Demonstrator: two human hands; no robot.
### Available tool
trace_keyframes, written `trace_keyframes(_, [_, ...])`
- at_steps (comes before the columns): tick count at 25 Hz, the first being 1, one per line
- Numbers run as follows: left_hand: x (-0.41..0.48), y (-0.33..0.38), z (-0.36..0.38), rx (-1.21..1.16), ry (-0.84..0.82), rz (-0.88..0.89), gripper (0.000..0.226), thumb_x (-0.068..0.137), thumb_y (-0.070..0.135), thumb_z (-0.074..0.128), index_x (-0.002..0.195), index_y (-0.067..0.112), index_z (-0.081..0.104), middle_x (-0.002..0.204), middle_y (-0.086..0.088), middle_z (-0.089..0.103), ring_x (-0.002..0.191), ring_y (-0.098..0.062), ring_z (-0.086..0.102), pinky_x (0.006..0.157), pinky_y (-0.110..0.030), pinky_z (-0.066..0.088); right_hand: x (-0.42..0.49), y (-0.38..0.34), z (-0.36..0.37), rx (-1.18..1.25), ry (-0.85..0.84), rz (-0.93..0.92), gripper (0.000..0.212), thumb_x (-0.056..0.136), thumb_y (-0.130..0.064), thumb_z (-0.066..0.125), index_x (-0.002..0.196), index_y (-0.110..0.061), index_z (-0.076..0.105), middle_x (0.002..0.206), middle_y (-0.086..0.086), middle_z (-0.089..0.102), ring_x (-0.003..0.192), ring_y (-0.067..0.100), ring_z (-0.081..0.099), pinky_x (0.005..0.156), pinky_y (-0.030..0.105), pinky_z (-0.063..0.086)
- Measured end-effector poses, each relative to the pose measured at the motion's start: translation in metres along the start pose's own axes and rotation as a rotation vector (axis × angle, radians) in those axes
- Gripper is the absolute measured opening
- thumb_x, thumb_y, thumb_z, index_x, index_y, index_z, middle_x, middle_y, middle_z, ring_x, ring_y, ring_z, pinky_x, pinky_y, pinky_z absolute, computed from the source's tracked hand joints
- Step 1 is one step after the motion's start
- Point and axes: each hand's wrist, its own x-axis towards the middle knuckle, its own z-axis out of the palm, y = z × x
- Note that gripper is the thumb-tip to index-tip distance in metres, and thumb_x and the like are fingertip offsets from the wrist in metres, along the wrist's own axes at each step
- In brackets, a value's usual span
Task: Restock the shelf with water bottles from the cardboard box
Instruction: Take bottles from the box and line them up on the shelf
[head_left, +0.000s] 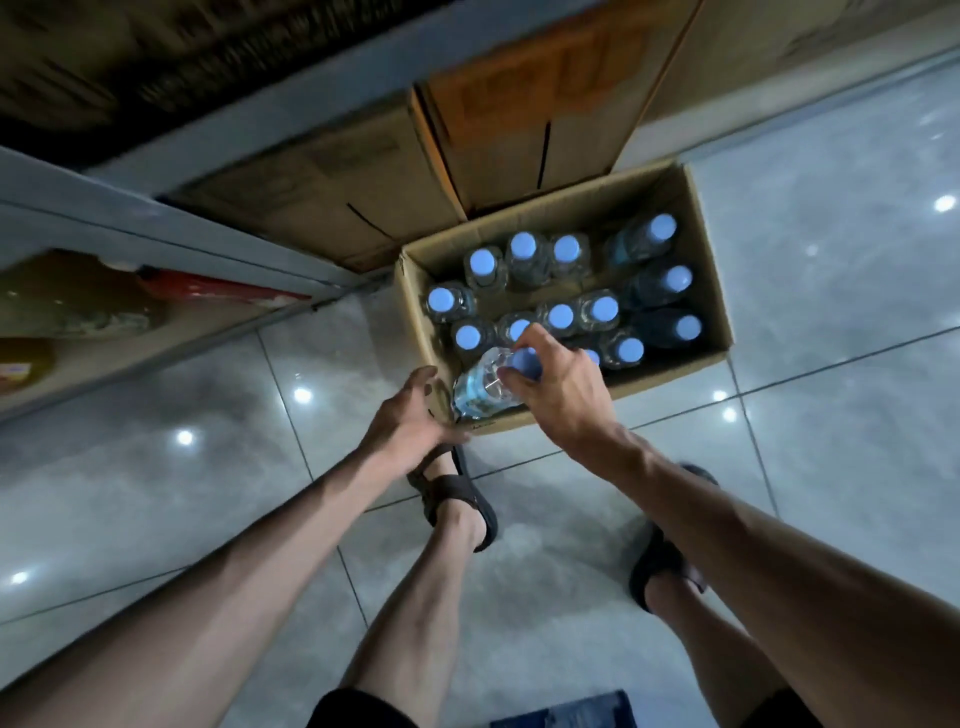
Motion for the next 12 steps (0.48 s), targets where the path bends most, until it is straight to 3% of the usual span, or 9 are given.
trace_keyframes(4, [-0.099,0.076,-0.036,-0.061,-0.113,0.266,0.087,0.063,0.019,0.089,0.136,0.029,0.043,0.124,0.013,0.052,0.114,-0.005,0.050,0.078,-0.006,0.041,-0.051,-0.072,-0.120,0.387,0.005,0.003,0.015,0.082,-0.027,0.071,0.084,-0.015,0.062,0.076,0.005,0.064,0.068,0.010,0.054,0.060,0.023,0.044])
trace_keyframes(5, [-0.126,0.099,-0.052,-0.066,-0.153,0.303,0.082,0.059,0.030,0.090,0.129,0.032,0.048,0.121,0.014,0.058,0.113,-0.005,0.054,0.082,-0.008,0.044,-0.067,-0.098,-0.155,0.461,-0.012,-0.012,0.015,0.082,-0.025,0.070,0.081,-0.012,0.062,0.072,0.004,0.063,0.066,0.007,0.053,0.058,0.020,0.043])
trace_keyframes(7, [-0.188,0.149,-0.091,-0.037,-0.227,0.363,0.080,0.048,0.050,0.089,0.119,0.029,0.058,0.114,0.011,0.067,0.109,-0.009,0.062,0.092,-0.027,0.052,-0.100,-0.156,-0.220,0.549,-0.001,-0.053,0.021,0.079,-0.028,0.069,0.072,-0.011,0.059,0.061,-0.006,0.055,0.060,0.004,0.048,0.054,0.020,0.040])
trace_keyframes(9, [-0.250,0.195,-0.128,-0.049,-0.291,0.405,0.069,0.053,0.045,0.089,0.114,0.025,0.063,0.111,0.005,0.072,0.104,-0.013,0.067,0.095,-0.038,0.052,-0.130,-0.212,-0.271,0.572,0.041,-0.093,0.026,0.082,-0.030,0.066,0.066,-0.014,0.054,0.055,-0.012,0.048,0.055,0.003,0.042,0.052,0.020,0.036])
trace_keyframes(12, [-0.364,0.257,-0.185,-0.008,-0.294,0.465,0.057,0.065,0.027,0.086,0.116,0.021,0.062,0.112,-0.001,0.072,0.103,-0.019,0.068,0.092,-0.039,0.054,-0.190,-0.299,-0.342,0.520,0.067,-0.167,0.030,0.086,-0.036,0.065,0.070,-0.012,0.057,0.055,-0.013,0.050,0.055,0.002,0.045,0.054,0.022,0.042])
